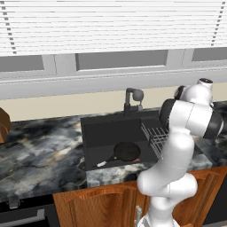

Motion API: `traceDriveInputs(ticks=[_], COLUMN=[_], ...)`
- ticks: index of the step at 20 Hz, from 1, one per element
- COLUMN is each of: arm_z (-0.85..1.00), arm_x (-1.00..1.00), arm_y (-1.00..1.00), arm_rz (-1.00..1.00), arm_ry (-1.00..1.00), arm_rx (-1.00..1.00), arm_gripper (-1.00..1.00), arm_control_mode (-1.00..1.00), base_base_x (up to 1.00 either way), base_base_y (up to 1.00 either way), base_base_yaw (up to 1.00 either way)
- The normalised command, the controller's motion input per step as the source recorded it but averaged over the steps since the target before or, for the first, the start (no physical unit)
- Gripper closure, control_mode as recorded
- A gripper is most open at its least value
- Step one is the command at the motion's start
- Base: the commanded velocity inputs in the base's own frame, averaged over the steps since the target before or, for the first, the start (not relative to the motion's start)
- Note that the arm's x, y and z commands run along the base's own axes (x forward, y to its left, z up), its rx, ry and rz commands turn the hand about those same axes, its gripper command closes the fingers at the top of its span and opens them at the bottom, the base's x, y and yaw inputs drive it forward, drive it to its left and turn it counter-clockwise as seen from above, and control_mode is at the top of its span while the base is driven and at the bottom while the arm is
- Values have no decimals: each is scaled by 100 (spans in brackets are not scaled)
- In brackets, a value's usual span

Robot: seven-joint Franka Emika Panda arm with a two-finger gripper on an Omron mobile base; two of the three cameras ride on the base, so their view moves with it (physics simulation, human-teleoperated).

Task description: Pick the pan and sponge and place them into the sink. Then turn on the water.

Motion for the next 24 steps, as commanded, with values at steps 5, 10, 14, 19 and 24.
traceDriveInputs(ticks=[5, 10, 14, 19, 24], arm_z=[9, 1, 0, -2, -2], arm_x=[-12, -5, -6, -8, -8], arm_y=[62, 62, 62, 62, 62], arm_rz=[0, 0, 0, 0, 0], arm_ry=[-2, 0, -1, -1, -1], arm_rx=[-3, -3, -2, -2, -2], arm_gripper=[100, 100, 100, 100, 100], arm_control_mode=[-100, -100, -100, -100, -100], base_base_x=[0, 0, 0, 0, 0], base_base_y=[0, 0, 0, 0, 0], base_base_yaw=[0, 0, 0, 0, 0])
